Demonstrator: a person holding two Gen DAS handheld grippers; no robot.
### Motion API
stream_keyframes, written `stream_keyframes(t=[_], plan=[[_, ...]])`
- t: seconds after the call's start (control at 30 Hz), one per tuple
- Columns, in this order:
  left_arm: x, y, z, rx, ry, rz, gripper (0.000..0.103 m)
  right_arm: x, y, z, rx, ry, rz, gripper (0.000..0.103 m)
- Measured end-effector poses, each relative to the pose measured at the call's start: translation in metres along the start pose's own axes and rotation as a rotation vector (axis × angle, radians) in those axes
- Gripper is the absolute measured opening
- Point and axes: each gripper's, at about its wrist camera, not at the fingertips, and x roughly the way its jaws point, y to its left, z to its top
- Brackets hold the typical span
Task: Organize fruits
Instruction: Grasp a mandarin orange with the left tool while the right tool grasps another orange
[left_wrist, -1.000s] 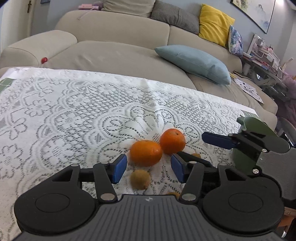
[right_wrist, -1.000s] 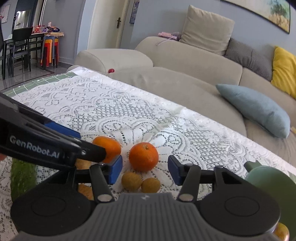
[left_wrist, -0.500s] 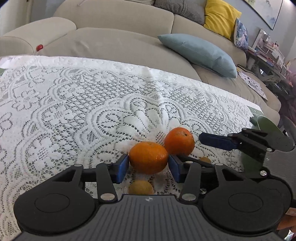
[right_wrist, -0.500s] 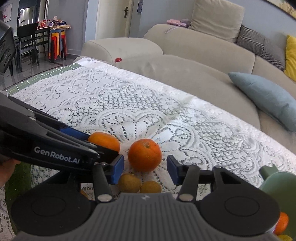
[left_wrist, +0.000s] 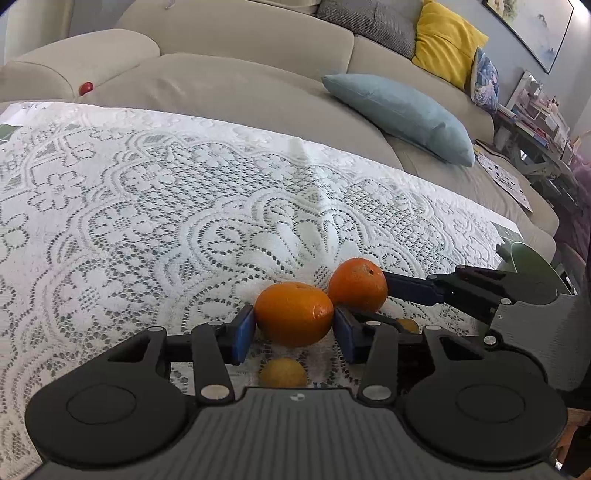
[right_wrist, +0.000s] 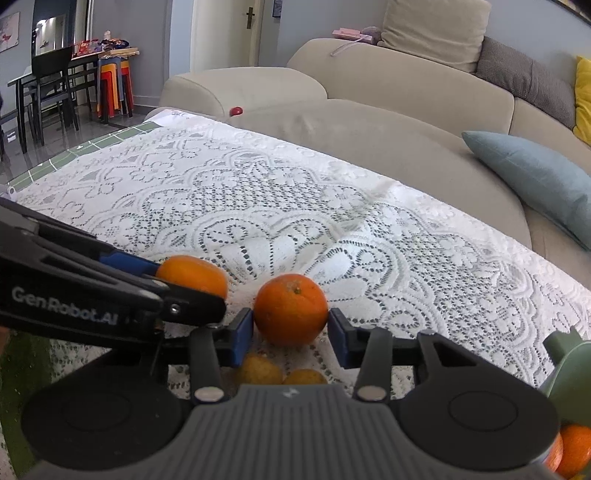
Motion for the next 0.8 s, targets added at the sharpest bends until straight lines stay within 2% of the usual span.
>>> stream_keyframes(t=[0.43,0.8], plan=[[-0.022,0.001,0.000,-0.052,-0.013,0.060,0.051,-0.016,0.004,0.005,-0.006,-0.022,-0.031,0.040],[-0.048,-0.014,-0.005,-0.065,0.022,0.090,0.051,-0.068,-0.004,0.009,-0.004,-0.014,-0.033,0.040]])
